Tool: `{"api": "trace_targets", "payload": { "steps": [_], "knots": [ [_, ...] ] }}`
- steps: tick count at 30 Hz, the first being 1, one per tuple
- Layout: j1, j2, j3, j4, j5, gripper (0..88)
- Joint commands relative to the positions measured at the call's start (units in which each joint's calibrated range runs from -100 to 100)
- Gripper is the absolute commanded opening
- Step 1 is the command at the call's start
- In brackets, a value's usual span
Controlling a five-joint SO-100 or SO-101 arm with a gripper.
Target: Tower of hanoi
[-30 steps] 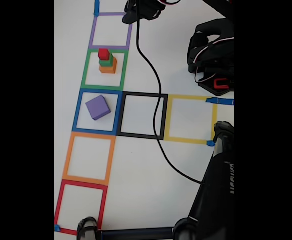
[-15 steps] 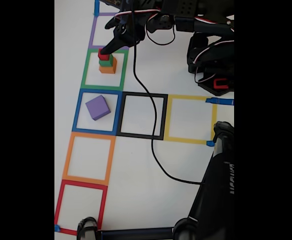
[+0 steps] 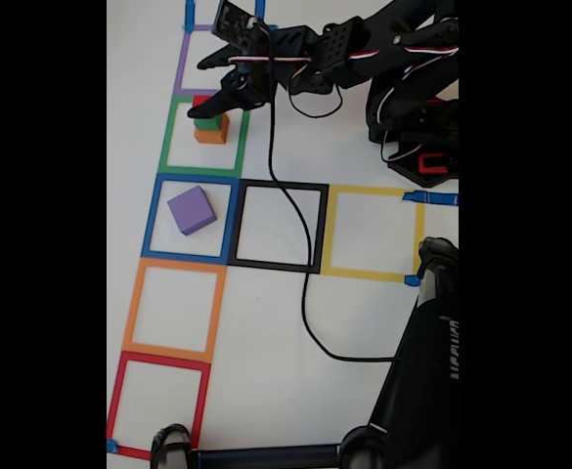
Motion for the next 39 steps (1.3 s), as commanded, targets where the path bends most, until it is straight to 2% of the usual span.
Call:
{"api": "trace_targets", "payload": {
  "steps": [1,14,39],
  "knots": [
    [-0.18,5.28,-0.29,-8.32,0.36,27.8],
    [-1.24,17.15,-0.29,-20.39,0.36,27.3],
    [-3.54,23.85,-0.11,-25.33,0.36,24.0]
  ]
}}
